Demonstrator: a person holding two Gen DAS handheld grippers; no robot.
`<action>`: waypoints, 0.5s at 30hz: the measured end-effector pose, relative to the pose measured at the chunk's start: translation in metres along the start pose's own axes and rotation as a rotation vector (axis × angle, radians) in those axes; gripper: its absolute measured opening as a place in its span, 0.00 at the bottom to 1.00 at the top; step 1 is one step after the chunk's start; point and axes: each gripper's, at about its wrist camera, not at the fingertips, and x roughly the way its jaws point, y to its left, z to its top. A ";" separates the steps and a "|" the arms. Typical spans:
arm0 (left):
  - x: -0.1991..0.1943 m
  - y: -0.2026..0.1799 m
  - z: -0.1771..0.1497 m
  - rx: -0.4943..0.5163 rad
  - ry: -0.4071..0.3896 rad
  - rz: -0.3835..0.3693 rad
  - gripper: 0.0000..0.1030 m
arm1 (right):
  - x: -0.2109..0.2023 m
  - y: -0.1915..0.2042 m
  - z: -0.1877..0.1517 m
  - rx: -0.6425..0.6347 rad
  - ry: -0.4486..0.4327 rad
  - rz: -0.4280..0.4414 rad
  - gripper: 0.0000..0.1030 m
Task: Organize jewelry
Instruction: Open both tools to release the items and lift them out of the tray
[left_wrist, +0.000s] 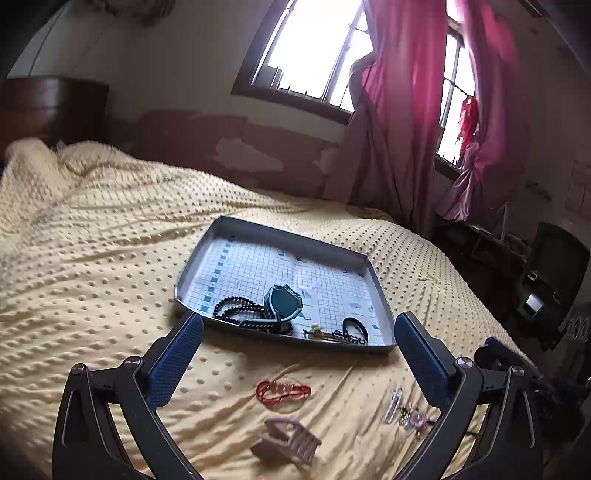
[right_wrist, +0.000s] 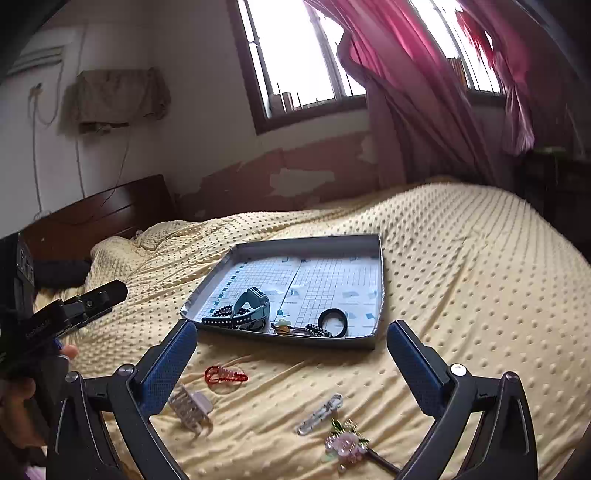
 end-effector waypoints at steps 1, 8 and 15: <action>-0.008 -0.004 -0.005 0.016 -0.011 0.005 0.98 | -0.008 0.003 -0.003 -0.009 -0.010 -0.005 1.00; -0.055 -0.028 -0.048 0.086 -0.047 0.026 0.99 | -0.056 0.020 -0.035 -0.072 -0.007 -0.012 1.00; -0.086 -0.038 -0.086 0.058 -0.032 0.025 0.99 | -0.073 0.015 -0.069 -0.036 0.118 -0.112 1.00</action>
